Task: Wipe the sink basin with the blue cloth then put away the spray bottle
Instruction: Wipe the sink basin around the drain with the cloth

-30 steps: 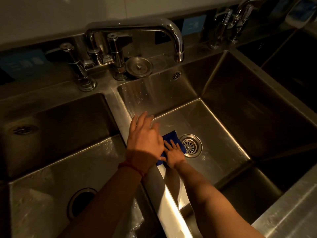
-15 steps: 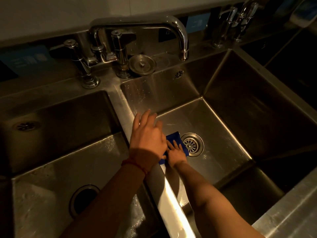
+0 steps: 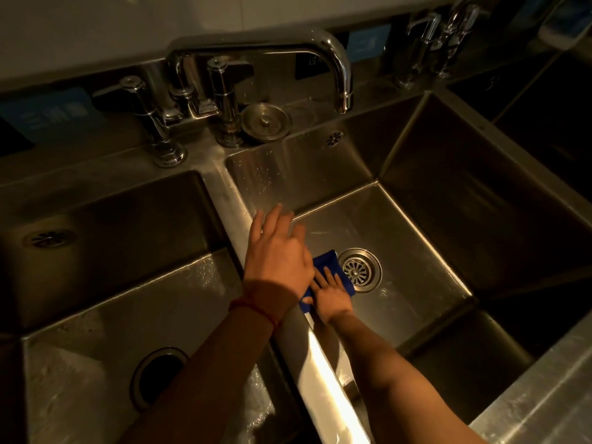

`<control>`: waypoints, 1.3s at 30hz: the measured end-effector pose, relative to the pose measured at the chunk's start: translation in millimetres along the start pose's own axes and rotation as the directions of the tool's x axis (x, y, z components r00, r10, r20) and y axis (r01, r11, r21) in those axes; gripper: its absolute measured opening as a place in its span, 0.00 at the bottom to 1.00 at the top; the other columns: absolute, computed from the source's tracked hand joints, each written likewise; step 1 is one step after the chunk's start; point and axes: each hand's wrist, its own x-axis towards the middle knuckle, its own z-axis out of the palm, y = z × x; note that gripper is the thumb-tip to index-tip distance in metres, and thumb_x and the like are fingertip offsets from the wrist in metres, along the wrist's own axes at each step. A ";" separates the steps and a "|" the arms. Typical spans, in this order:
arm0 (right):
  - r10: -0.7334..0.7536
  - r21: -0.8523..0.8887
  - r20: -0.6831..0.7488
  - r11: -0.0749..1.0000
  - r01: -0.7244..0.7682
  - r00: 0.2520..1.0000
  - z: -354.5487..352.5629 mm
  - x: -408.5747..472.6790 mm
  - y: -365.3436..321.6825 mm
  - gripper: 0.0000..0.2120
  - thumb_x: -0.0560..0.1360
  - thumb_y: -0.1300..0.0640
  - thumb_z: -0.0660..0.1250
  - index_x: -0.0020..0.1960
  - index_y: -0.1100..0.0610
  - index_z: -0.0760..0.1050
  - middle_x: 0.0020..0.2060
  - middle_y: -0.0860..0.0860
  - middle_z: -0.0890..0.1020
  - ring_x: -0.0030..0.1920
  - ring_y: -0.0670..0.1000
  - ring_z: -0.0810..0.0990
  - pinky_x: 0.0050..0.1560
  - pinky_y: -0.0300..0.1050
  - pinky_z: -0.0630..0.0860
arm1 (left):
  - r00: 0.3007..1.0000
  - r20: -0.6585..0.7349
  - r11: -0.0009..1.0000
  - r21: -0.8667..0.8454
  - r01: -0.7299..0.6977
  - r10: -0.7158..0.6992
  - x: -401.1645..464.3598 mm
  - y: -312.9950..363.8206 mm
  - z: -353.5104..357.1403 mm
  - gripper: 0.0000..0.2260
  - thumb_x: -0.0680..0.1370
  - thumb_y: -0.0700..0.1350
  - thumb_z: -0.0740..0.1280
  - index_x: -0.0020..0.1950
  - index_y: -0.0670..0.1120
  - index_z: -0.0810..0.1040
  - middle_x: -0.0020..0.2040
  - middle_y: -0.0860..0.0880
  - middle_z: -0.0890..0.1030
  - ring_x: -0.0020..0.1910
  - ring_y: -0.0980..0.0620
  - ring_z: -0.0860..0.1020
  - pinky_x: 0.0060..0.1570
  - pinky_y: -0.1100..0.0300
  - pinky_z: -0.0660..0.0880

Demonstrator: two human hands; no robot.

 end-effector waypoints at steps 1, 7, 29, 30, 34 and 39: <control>0.005 0.004 -0.002 1.000 -0.005 1.000 -1.6 1.9 -0.5 0.30 0.80 0.41 0.49 0.77 0.51 0.45 0.78 0.51 0.48 0.77 0.56 0.42 0.76 0.53 0.42 | 1.000 -0.002 1.000 0.001 0.000 0.000 -0.1 0.2 0.2 0.18 0.76 0.46 0.61 0.66 0.45 0.70 0.70 0.45 0.68 0.73 0.49 0.56 0.71 0.52 0.44; 0.018 0.036 0.001 0.999 -0.018 1.000 -14.2 11.0 -3.4 0.31 0.80 0.41 0.50 0.77 0.51 0.43 0.78 0.51 0.46 0.77 0.56 0.42 0.77 0.53 0.42 | 1.000 -0.005 1.000 0.014 0.006 -0.006 -0.9 0.2 0.4 0.18 0.76 0.46 0.61 0.66 0.45 0.70 0.70 0.46 0.68 0.73 0.49 0.56 0.71 0.53 0.44; -0.091 0.064 -0.158 0.993 0.103 0.983 -6.7 8.3 9.5 0.31 0.80 0.58 0.58 0.77 0.54 0.46 0.78 0.51 0.50 0.77 0.52 0.47 0.77 0.48 0.44 | 1.000 0.001 1.000 -0.009 0.021 -0.021 -0.2 0.3 -1.0 0.18 0.76 0.45 0.61 0.66 0.43 0.71 0.70 0.44 0.68 0.73 0.49 0.56 0.71 0.54 0.44; -0.106 0.055 -0.154 0.992 0.115 0.982 -2.6 4.7 10.7 0.30 0.80 0.58 0.58 0.77 0.53 0.47 0.78 0.51 0.50 0.77 0.52 0.48 0.77 0.48 0.44 | 1.000 0.003 1.000 -0.011 0.020 -0.020 0.0 0.2 -1.2 0.18 0.76 0.45 0.61 0.66 0.43 0.71 0.70 0.44 0.68 0.73 0.49 0.56 0.70 0.54 0.43; -0.141 0.013 -0.118 0.990 0.143 0.983 1.1 2.9 13.3 0.31 0.80 0.58 0.59 0.77 0.53 0.48 0.78 0.51 0.51 0.77 0.52 0.48 0.76 0.48 0.44 | 1.000 0.014 1.000 -0.010 0.017 -0.016 0.6 0.6 -2.2 0.18 0.76 0.45 0.61 0.66 0.44 0.71 0.70 0.44 0.68 0.72 0.49 0.57 0.71 0.53 0.44; -0.171 -0.030 -0.101 0.985 0.169 0.980 -8.0 12.9 14.1 0.32 0.79 0.58 0.60 0.77 0.54 0.47 0.78 0.53 0.51 0.77 0.53 0.48 0.76 0.48 0.45 | 1.000 0.021 1.000 0.011 0.010 -0.010 0.4 0.1 -1.6 0.19 0.77 0.47 0.60 0.67 0.45 0.70 0.71 0.46 0.67 0.73 0.50 0.55 0.71 0.54 0.43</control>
